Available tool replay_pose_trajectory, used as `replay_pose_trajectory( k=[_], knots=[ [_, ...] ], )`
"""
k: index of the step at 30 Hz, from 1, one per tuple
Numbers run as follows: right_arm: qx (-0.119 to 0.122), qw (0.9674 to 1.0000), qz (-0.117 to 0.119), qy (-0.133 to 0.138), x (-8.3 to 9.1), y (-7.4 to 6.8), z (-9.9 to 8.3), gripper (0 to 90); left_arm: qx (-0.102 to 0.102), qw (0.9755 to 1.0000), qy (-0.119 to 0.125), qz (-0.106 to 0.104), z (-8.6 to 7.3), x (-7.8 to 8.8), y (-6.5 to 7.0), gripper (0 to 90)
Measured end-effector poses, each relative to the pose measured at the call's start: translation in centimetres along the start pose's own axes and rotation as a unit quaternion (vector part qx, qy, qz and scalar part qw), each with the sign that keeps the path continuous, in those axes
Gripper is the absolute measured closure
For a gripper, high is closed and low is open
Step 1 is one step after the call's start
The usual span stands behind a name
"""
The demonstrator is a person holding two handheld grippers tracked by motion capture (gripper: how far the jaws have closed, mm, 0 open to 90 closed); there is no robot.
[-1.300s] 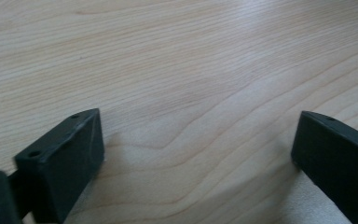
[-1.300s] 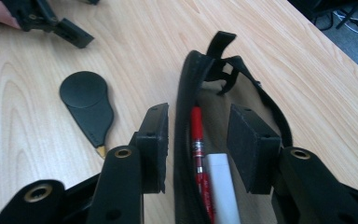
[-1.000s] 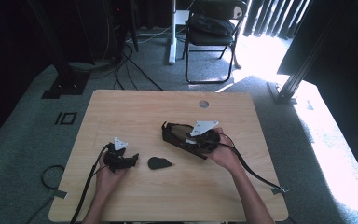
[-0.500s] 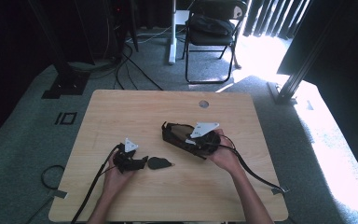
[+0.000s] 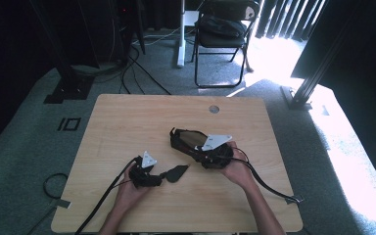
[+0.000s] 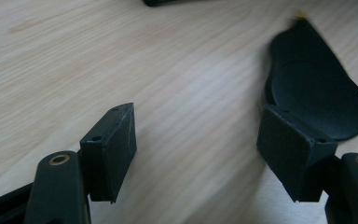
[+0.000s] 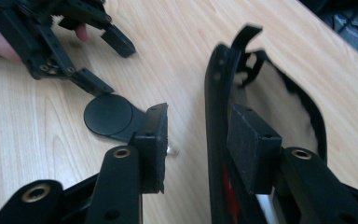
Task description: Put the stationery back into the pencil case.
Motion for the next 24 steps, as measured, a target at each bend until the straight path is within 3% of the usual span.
replay_pose_trajectory(
  k=[10, 15, 24],
  knots=[
    [-0.027, 0.9996, 0.005, -0.010, -0.2, -1.7, -2.5, 55.9, -0.037, 0.9988, -0.003, -0.031, 0.5, -0.5, 2.5, 28.7],
    [-0.030, 0.9993, 0.016, -0.015, -0.9, -2.4, -3.0, 55.2, -0.047, 0.9981, 0.002, -0.041, 0.8, -0.8, 3.7, 28.7],
    [-0.033, 0.9992, 0.019, -0.015, -1.2, -2.4, -2.9, 55.0, -0.058, 0.9970, 0.003, -0.052, 1.0, -1.1, 4.7, 28.9]
  ],
)
Point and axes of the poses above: each handheld gripper's, and its own axes: x roughly backward along the jaws, z roughly out of its top, y roughly to its right, the point moved 10 cm from there along -x, roughly forward along the jaws
